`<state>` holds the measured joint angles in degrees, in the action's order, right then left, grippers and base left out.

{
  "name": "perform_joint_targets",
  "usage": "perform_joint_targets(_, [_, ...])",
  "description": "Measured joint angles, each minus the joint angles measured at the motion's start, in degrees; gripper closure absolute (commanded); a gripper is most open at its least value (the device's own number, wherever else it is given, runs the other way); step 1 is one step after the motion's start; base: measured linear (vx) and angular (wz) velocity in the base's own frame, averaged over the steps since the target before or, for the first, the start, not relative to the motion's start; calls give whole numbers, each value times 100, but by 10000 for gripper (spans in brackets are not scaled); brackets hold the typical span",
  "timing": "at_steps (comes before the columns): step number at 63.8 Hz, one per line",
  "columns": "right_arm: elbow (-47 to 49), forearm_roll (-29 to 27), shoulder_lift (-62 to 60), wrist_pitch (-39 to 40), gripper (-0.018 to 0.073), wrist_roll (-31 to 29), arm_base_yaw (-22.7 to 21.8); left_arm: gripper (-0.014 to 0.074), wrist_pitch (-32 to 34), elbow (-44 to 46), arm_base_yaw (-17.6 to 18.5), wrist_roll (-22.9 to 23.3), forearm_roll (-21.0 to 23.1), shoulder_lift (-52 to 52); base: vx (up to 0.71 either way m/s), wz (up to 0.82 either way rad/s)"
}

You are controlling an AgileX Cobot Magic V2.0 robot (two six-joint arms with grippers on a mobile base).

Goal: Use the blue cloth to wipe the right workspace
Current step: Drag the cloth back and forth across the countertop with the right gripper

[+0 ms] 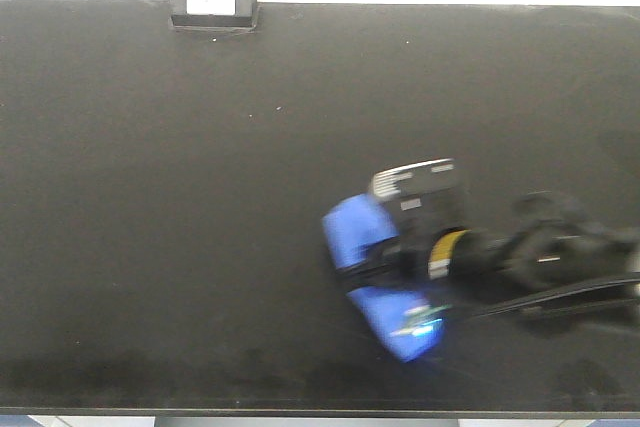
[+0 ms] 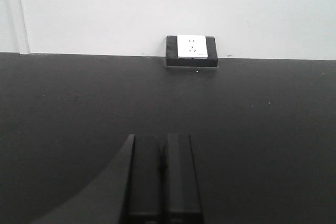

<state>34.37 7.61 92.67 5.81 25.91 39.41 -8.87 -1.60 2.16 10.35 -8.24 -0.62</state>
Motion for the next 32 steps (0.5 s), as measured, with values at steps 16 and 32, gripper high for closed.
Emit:
perform_joint_targets(16, [409, -214, 481, -123, 559, 4, 188, 602, 0, 0, 0, 0, 0, 0, 0, 0])
perform_joint_targets(32, [439, -215, 481, -800, 559, -140, -1462, 602, 0, 0, 0, 0, 0, 0, 0, 0])
